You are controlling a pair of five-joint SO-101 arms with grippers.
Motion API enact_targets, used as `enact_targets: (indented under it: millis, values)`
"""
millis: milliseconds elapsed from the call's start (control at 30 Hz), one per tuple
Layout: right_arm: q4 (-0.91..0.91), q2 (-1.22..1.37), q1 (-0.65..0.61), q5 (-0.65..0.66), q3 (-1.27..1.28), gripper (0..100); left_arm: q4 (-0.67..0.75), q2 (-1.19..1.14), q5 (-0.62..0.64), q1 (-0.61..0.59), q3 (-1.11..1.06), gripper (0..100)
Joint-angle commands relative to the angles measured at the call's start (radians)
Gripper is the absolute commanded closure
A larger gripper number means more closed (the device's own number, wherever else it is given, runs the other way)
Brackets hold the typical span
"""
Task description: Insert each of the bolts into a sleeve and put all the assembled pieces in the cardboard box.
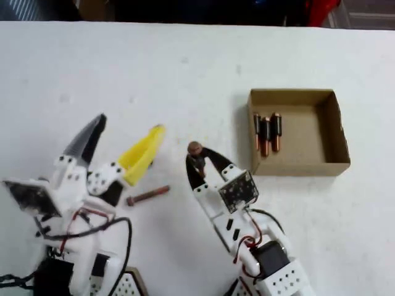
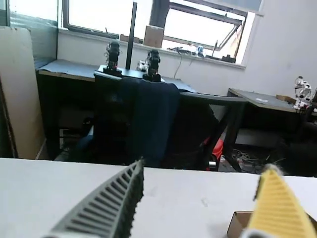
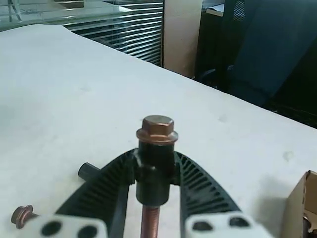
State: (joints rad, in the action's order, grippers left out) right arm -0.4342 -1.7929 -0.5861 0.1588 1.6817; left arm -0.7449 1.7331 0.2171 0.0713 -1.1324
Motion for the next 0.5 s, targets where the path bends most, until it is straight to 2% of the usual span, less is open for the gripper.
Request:
enact_targets:
  millis: [0,200,467]
  values:
    - [-0.005,-0.008,0.061,0.011,0.008,98.1,-0.038,0.013,-0.006,-0.051,0.057,73]
    - [-0.104,-0.010,0.275,0.011,-0.083,98.1,-0.133,0.019,-0.049,-0.124,0.052,82]
    - [-0.329,-0.007,0.469,0.012,-0.315,98.1,-0.267,0.019,-0.049,-0.191,0.051,82]
